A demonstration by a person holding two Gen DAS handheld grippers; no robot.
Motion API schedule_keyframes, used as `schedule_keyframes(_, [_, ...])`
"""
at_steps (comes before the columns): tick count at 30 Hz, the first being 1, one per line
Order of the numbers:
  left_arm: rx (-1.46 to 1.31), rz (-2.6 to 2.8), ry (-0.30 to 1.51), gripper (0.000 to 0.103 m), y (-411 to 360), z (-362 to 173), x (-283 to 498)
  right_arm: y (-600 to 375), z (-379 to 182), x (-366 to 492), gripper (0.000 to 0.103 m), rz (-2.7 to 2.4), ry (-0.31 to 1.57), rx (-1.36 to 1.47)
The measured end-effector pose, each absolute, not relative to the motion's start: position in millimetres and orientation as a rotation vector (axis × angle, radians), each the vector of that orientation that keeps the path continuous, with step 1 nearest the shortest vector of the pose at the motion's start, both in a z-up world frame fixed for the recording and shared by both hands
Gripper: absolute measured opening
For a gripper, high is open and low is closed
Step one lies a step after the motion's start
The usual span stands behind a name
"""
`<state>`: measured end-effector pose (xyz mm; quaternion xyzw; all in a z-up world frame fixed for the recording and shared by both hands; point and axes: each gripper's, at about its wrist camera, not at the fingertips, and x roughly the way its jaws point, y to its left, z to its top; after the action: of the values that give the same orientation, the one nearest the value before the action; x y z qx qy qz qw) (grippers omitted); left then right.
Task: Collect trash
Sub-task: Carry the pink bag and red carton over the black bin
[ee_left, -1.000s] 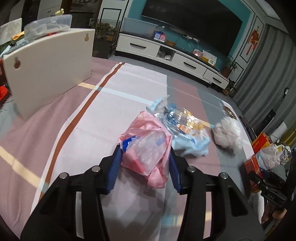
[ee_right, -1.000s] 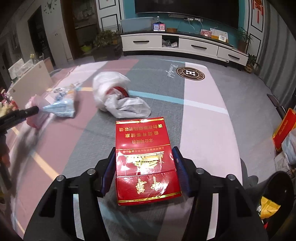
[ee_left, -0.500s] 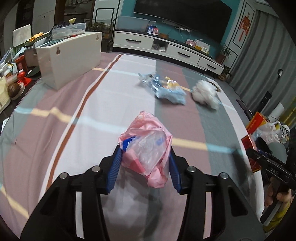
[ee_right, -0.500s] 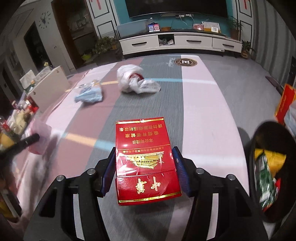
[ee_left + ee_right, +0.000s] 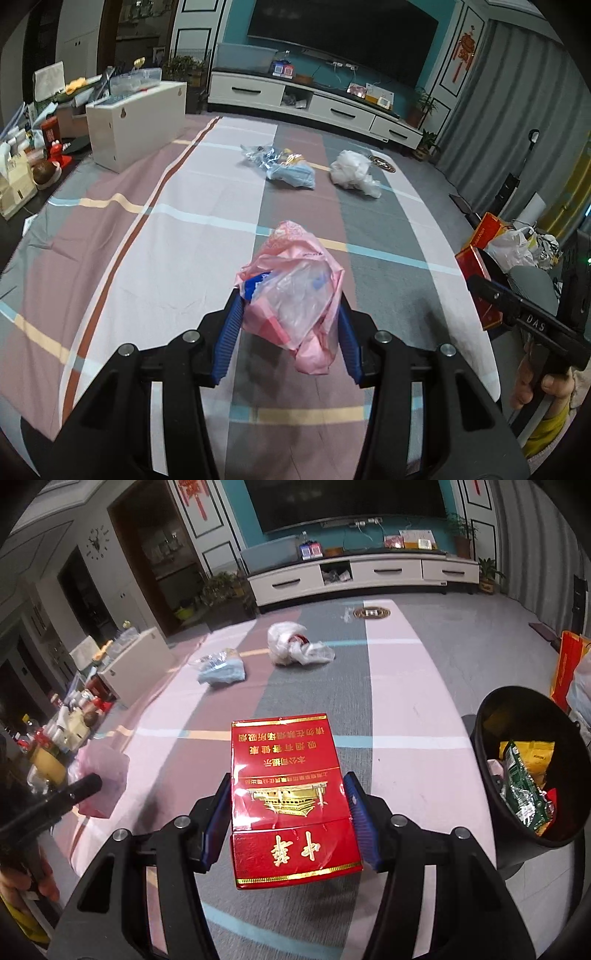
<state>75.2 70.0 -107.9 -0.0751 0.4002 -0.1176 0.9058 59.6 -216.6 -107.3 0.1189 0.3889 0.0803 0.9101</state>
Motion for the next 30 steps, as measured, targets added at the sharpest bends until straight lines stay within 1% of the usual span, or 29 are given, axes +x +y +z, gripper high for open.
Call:
schedule_keyframes(16, [-0.085,-0.323,0.787,0.05,35,-76,43,-232,-72,21,0.059,0.205,0.699,0.288])
schedule_keyframes(30, [0.032,-0.444,0.748,0.05,-40,-56,46,-291,-70,-9,0.059,0.1,0.626,0.377])
